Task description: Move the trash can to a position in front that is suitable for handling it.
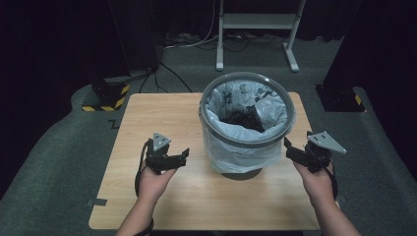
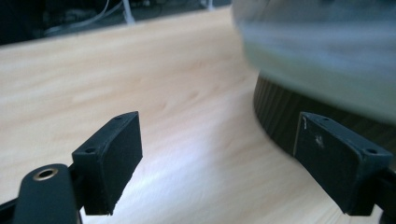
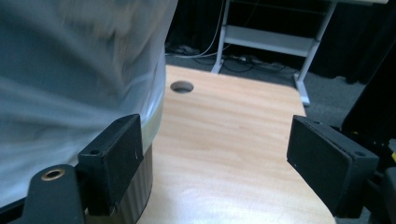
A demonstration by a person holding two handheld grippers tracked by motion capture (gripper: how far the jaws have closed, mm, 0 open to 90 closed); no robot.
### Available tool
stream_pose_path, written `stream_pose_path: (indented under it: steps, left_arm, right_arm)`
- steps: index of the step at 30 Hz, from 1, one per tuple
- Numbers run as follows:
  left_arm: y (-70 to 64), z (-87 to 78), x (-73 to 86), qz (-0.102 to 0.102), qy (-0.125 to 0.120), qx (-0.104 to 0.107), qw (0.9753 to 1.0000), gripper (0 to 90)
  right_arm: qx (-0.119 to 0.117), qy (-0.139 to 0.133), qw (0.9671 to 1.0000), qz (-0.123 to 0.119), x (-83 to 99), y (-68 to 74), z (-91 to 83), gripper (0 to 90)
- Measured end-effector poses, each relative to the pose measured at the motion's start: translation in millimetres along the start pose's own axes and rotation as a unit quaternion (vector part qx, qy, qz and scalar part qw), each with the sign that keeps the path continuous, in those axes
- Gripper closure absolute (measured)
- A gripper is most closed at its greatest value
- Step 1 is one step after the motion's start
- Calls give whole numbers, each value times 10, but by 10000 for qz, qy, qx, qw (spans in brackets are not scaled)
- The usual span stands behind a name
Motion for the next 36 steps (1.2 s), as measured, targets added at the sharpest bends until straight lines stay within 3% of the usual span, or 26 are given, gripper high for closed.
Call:
stream_pose_path:
  steps: [3, 6, 9, 14, 18, 22, 25, 28, 36]
  left_arm:
    - [93, -16, 172, -226, 168, -34, 9996, 149]
    - [166, 9, 301, -90, 540, -88, 9985, 148]
    - [238, 19, 403, -140, 787, -82, 9968, 148]
    - [325, 85, 591, -241, 1355, -181, 9903, 149]
    - [321, 134, 689, -130, 1744, -318, 9841, 153]
    - [332, 148, 733, -189, 1927, -376, 9804, 152]
    - [355, 152, 757, -218, 1994, -417, 9788, 152]
    - [367, 149, 760, -205, 1996, -433, 9787, 150]
    - [313, 160, 775, 23, 2065, -484, 9773, 132]
  right_arm:
    - [-60, 93, 9999, 44, 100, 38, -54, 180]
    - [-125, 225, 9997, 48, 227, 83, -100, 178]
    - [-192, 380, 9991, 53, 356, 114, -124, 176]
    - [-299, 751, 9964, 240, 616, 114, -105, 178]
    - [-357, 1329, 9902, 253, 894, 107, -30, 178]
    - [-342, 1736, 9835, 366, 1077, 75, 34, 178]
    - [-352, 1882, 9811, 288, 1141, 90, 70, 167]
    - [-363, 1860, 9817, 166, 1148, 118, 86, 156]
    - [-370, 1848, 9819, 179, 1156, 138, 87, 136]
Point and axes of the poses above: each handheld gripper's, and its own axes: z roughly forward along the jaws, x roughly out of its underside, y roughly to its left, the point moved 2 cm from there along z, roughly forward along the jaws, and after that the axes turned 15 degrees about -y, right-handed, at the moved point
